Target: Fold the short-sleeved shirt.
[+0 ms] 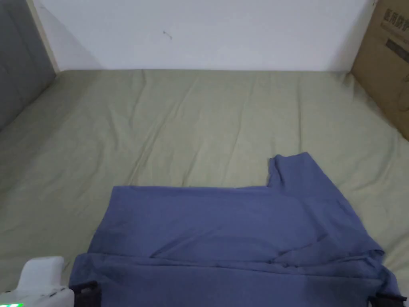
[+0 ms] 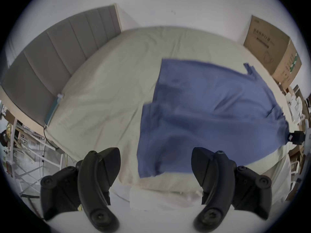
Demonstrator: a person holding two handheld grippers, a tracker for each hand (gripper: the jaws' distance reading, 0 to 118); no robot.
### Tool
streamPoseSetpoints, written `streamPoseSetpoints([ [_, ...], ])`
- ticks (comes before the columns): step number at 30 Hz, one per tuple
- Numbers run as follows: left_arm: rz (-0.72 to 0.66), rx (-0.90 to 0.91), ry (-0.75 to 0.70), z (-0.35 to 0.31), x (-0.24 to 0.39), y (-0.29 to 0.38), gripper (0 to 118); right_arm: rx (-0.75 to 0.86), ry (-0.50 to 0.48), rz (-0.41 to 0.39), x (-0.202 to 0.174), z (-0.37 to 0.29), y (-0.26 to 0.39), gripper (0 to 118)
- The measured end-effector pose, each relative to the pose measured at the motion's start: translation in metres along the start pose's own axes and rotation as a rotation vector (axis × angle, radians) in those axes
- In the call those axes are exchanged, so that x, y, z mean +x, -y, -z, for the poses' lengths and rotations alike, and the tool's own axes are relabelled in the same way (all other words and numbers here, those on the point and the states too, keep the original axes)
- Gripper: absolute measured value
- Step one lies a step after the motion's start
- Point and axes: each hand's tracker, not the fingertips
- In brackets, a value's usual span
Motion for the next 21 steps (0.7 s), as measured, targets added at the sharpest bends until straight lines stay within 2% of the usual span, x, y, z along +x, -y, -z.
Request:
streamPoseSetpoints([
  [2, 0.001, 0.052, 0.039, -0.013, 0.007, -0.018, 87, 0.077, -0.007, -0.050, -0.010, -0.018, -0.011, 74],
  [3, -0.004, 0.074, 0.077, -0.017, 0.011, -0.025, 75, 0.111, -0.023, -0.063, -0.015, -0.027, -0.017, 73],
  [4, 0.001, 0.091, 0.101, -0.018, 0.015, -0.030, 55, 0.130, -0.043, -0.071, -0.020, -0.033, -0.021, 70],
  [5, -0.001, 0.108, 0.120, -0.016, 0.019, -0.034, 19, 0.149, -0.053, -0.075, -0.026, -0.037, -0.024, 53],
  [6, -0.002, 0.114, 0.114, -0.011, 0.025, -0.035, 0, 0.159, -0.066, -0.077, -0.031, -0.038, -0.025, 27],
  [7, 0.009, 0.109, 0.101, -0.007, 0.031, -0.034, 0, 0.160, -0.080, -0.070, -0.034, -0.034, -0.026, 5],
  [9, 0.053, 0.071, 0.130, 0.003, 0.041, -0.034, 0, 0.120, -0.116, -0.053, -0.041, -0.019, -0.025, 1],
  [10, 0.051, 0.072, 0.127, 0.009, 0.046, -0.032, 0, 0.096, -0.126, -0.068, -0.044, -0.010, -0.024, 1],
  [12, 0.067, 0.028, 0.135, 0.020, 0.052, -0.030, 0, 0.083, -0.101, -0.051, -0.047, 0.007, -0.026, 1],
  [15, 0.068, 0.011, 0.139, 0.034, 0.057, -0.033, 0, 0.060, -0.139, 0.031, -0.040, 0.030, -0.046, 1],
  [17, 0.071, -0.003, 0.138, 0.041, 0.059, -0.040, 0, 0.080, -0.141, 0.022, -0.038, 0.036, -0.070, 1],
  [20, 0.077, -0.008, 0.129, 0.053, 0.061, -0.050, 0, 0.137, -0.099, -0.032, -0.034, 0.054, -0.132, 2],
  [21, 0.077, -0.008, 0.126, 0.056, 0.061, -0.054, 0, 0.135, -0.089, -0.049, -0.031, 0.067, -0.156, 9],
])
